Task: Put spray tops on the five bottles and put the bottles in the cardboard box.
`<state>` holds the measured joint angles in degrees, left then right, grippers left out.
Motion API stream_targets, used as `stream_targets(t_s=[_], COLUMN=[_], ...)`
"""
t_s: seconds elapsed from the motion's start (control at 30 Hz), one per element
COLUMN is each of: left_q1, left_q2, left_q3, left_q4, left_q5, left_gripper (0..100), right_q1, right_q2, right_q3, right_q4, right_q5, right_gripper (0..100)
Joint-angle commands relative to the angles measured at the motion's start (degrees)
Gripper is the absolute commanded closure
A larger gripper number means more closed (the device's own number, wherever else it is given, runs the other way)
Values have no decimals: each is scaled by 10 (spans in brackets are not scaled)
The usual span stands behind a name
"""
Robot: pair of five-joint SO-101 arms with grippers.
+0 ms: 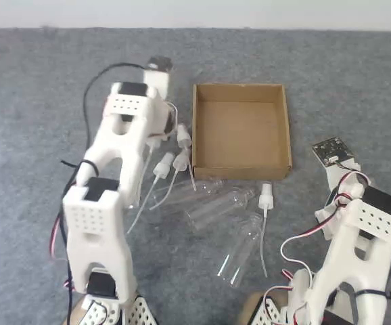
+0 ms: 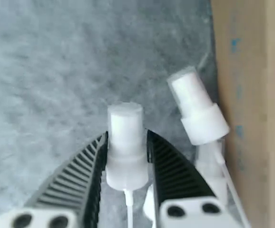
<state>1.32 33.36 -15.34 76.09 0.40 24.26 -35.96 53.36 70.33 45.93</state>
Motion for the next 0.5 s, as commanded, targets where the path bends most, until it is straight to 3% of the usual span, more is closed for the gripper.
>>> stream_targets(t_s=[0.0,0.47], left_q1=[-20,-33], left_q2=[-125,-548], left_q3=[-17,235], left_q4=[20,27], left_q5=[19,17], left_gripper=[986,986], right_q1=[-6,-6], right_q2=[-21,-21], right_q3=[-4,-4], right_q4=[-7,-3], right_q5=[8,8], right_gripper=[871,876])
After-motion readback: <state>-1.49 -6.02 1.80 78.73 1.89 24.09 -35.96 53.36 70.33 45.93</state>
